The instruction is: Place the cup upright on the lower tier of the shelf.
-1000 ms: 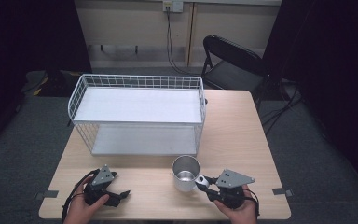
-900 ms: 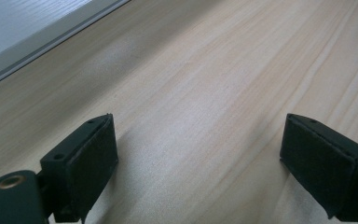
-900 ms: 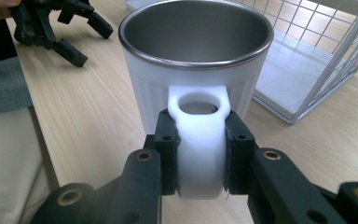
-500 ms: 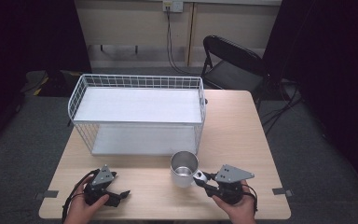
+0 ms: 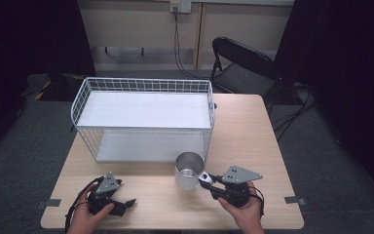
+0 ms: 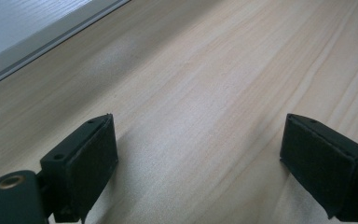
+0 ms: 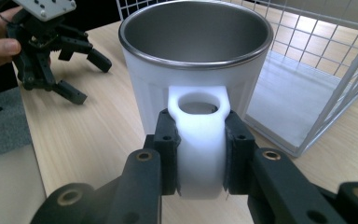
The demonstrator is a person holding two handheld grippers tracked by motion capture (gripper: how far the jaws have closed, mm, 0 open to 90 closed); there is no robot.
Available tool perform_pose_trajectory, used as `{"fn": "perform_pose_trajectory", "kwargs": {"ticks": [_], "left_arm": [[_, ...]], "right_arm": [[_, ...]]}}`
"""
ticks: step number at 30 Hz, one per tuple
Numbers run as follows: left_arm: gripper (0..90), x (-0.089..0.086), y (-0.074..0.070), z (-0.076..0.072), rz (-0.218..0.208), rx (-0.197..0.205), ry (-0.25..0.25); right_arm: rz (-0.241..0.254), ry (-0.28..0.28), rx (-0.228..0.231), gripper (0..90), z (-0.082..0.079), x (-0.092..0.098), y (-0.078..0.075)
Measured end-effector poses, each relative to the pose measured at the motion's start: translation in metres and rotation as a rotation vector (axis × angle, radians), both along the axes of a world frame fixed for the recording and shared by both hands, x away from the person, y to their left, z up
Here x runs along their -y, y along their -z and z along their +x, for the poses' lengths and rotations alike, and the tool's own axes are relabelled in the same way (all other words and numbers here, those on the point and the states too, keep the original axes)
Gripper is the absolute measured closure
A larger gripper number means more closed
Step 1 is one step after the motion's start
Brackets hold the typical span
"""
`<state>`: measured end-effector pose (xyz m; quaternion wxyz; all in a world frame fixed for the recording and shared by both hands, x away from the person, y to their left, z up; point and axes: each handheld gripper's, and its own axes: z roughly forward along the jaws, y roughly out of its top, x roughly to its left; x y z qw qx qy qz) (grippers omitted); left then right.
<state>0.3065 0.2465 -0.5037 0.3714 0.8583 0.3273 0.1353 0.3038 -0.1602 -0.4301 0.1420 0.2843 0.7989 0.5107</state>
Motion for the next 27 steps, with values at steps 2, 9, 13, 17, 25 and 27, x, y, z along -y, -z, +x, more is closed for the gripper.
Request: {"fn": "perform_pose_trajectory", "kwargs": {"ticks": [2,9,13,17,25,27], "left_arm": [[10.3,0.0,0.0,0.0,0.0,0.0,0.0],[10.3,0.0,0.0,0.0,0.0,0.0,0.0],[10.3,0.0,0.0,0.0,0.0,0.0,0.0],[10.3,0.0,0.0,0.0,0.0,0.0,0.0],[10.3,0.0,0.0,0.0,0.0,0.0,0.0],[10.3,0.0,0.0,0.0,0.0,0.0,0.0]], "right_arm": [[0.0,0.001,0.003,71.8,0.001,-0.001,-0.001],[0.015,0.003,0.025,71.8,0.006,-0.006,-0.008],[0.013,0.005,0.026,71.8,0.008,-0.009,-0.009],[0.004,0.008,0.021,71.8,0.012,-0.015,-0.01],[-0.015,0.02,0.022,71.8,0.019,-0.022,-0.011],[-0.015,0.023,0.023,71.8,0.021,-0.022,-0.011]]}}
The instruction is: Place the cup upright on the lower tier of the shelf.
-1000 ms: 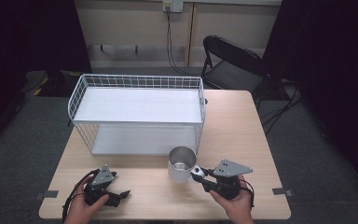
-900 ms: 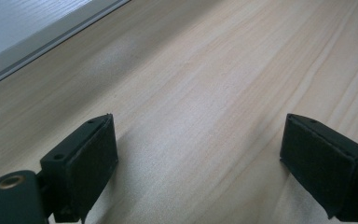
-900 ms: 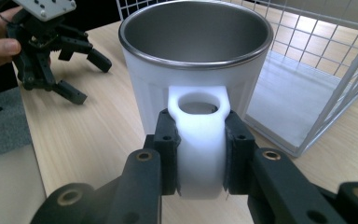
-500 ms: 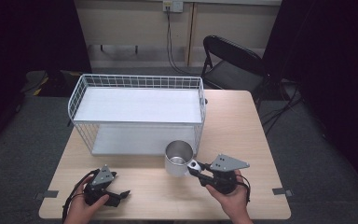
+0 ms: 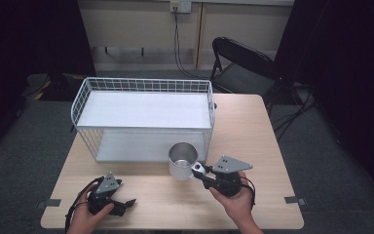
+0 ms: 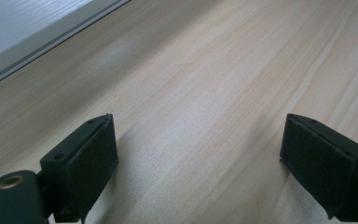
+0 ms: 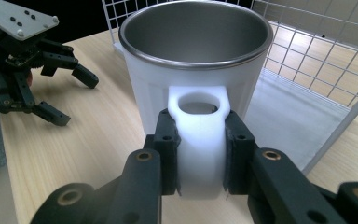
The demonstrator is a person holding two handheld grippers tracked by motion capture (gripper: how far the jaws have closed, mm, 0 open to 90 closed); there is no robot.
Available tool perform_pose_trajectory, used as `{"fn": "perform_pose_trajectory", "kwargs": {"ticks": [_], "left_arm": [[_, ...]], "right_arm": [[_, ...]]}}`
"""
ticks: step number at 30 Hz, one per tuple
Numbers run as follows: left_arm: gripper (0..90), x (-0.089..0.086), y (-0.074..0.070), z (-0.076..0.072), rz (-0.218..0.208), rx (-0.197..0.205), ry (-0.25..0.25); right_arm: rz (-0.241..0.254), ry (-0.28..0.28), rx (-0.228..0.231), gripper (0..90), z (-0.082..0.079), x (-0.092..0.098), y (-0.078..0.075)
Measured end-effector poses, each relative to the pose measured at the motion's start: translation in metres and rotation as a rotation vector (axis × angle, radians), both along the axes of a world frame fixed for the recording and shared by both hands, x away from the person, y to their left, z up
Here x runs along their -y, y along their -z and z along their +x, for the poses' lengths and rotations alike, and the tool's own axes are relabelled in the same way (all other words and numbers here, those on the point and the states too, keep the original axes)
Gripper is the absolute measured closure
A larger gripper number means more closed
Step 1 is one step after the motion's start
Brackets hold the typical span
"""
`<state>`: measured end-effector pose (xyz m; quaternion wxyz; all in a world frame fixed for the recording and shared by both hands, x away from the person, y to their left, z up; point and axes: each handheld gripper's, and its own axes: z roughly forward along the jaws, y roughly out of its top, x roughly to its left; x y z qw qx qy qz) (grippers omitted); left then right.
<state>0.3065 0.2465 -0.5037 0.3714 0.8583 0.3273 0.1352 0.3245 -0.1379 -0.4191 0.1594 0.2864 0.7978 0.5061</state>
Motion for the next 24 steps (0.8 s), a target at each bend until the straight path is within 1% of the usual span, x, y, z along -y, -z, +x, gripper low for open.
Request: {"fn": "perform_pose_trajectory", "kwargs": {"ticks": [2,4,7,10,13,21,24], "left_arm": [[10.3,0.0,0.0,0.0,0.0,0.0,0.0],[10.3,0.0,0.0,0.0,0.0,0.0,0.0],[10.3,0.0,0.0,0.0,0.0,0.0,0.0],[10.3,0.0,0.0,0.0,0.0,0.0,0.0],[10.3,0.0,0.0,0.0,0.0,0.0,0.0],[10.3,0.0,0.0,0.0,0.0,0.0,0.0],[10.3,0.0,0.0,0.0,0.0,0.0,0.0]], "right_arm": [[0.004,0.006,-0.004,71.8,0.002,0.0,0.0],[-0.005,0.011,-0.003,71.8,0.004,-0.001,0.001],[-0.006,0.014,-0.008,71.7,0.007,-0.002,0.002],[-0.012,0.022,-0.005,71.7,0.009,-0.003,0.003],[-0.006,0.026,-0.005,71.8,0.011,-0.005,0.002],[-0.012,0.034,-0.001,71.8,0.015,-0.008,0.002],[-0.014,0.037,-0.005,71.8,0.016,-0.009,0.002]]}}
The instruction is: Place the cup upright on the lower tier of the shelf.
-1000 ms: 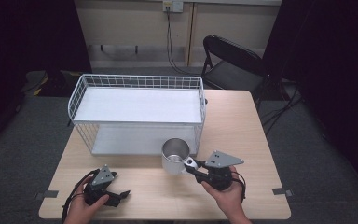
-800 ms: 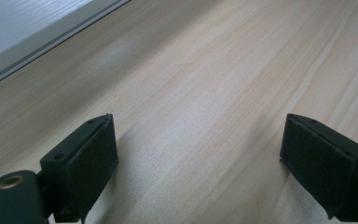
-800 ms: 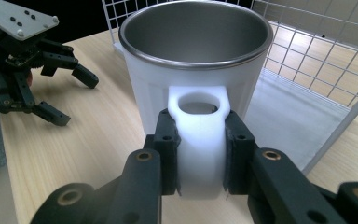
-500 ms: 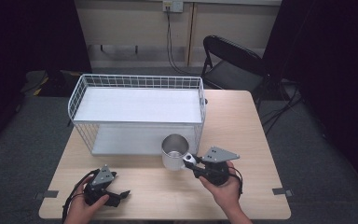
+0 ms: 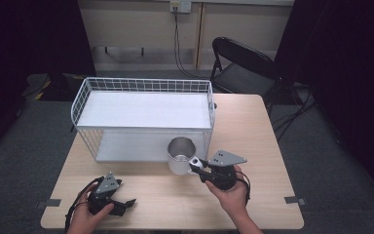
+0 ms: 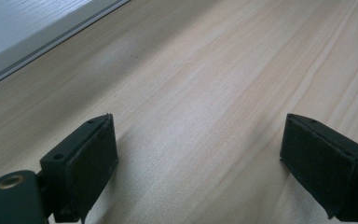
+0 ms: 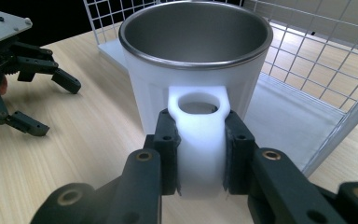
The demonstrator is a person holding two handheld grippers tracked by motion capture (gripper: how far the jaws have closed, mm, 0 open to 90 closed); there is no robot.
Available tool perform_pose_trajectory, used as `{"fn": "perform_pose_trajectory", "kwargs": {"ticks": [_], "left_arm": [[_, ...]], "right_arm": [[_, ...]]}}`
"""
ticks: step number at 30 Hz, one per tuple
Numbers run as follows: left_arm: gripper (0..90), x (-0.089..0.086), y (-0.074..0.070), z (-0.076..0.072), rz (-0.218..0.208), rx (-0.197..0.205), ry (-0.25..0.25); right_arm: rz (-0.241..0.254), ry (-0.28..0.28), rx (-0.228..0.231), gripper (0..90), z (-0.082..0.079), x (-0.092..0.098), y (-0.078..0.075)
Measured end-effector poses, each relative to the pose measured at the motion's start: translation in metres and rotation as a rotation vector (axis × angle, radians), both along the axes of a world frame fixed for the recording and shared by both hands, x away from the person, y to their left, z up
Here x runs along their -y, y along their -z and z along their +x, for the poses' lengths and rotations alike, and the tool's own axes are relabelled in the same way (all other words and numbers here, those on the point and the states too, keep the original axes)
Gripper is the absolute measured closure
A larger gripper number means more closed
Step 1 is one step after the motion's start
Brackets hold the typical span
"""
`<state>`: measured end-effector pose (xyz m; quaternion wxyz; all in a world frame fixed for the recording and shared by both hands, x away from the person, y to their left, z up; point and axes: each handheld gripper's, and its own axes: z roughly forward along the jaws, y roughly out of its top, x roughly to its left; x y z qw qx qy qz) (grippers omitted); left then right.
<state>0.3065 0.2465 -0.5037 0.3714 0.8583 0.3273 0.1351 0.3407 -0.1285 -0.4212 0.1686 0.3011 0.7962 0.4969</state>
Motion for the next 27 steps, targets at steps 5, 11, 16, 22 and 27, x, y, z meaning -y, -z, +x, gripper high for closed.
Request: {"fn": "perform_pose_trajectory", "kwargs": {"ticks": [5,11,16,22,27], "left_arm": [[10.3,0.0,0.0,0.0,0.0,0.0,0.0],[10.3,0.0,0.0,0.0,0.0,0.0,0.0],[10.3,0.0,0.0,0.0,0.0,0.0,0.0],[10.2,0.0,0.0,0.0,0.0,0.0,0.0],[10.2,0.0,0.0,0.0,0.0,0.0,0.0]], "right_arm": [[0.0,0.003,-0.001,71.7,0.002,-0.002,0.001],[0.006,0.004,-0.005,71.8,0.005,-0.006,0.001],[0.005,0.011,-0.005,71.8,0.007,-0.009,0.001],[0.008,0.011,-0.006,71.8,0.009,-0.014,0.004],[0.008,0.015,-0.001,71.8,0.012,-0.014,0.004]]}}
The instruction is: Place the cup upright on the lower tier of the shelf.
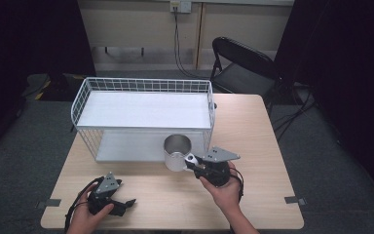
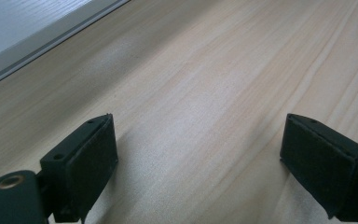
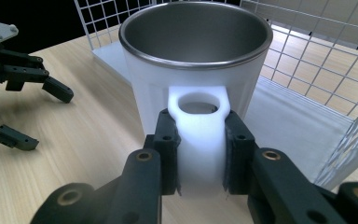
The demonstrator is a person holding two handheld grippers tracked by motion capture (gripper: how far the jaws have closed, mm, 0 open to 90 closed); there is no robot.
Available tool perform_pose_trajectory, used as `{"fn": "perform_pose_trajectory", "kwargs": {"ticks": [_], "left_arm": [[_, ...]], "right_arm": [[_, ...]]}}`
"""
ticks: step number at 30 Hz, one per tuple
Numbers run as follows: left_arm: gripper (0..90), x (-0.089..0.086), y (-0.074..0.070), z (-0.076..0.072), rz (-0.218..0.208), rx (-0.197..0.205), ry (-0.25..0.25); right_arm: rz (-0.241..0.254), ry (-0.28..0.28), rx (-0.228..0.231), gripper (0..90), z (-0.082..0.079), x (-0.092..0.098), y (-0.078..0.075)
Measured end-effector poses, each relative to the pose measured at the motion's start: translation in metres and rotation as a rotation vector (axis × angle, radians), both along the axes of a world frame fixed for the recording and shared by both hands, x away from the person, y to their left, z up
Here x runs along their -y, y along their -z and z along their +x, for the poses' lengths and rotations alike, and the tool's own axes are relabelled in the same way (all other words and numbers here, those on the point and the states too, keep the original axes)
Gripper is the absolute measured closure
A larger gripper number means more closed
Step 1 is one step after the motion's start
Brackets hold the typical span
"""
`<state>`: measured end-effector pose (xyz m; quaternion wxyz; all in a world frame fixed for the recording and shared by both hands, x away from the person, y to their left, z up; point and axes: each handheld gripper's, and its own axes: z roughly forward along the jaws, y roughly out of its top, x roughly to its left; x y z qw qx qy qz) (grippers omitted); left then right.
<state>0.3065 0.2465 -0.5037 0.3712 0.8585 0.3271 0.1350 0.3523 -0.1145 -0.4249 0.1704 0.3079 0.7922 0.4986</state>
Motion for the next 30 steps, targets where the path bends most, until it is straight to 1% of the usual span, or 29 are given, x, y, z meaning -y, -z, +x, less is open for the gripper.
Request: {"fn": "perform_pose_trajectory", "kwargs": {"ticks": [10,18,22,25,30], "left_arm": [[10.0,0.0,0.0,0.0,0.0,0.0,0.0],[9.9,0.0,0.0,0.0,0.0,0.0,0.0],[9.9,0.0,0.0,0.0,0.0,0.0,0.0],[9.9,0.0,0.0,0.0,0.0,-0.001,0.0],[9.6,0.0,0.0,0.0,0.001,-0.001,0.002]], "right_arm": [[-0.004,0.019,0.005,71.8,0.006,0.001,0.0],[-0.009,0.023,0.011,71.8,0.011,-0.005,-0.004],[-0.015,0.021,0.009,71.8,0.013,-0.009,0.0],[-0.031,0.022,0.014,71.7,0.015,-0.011,0.001],[-0.022,0.03,0.006,71.7,0.018,-0.014,0.003]]}}
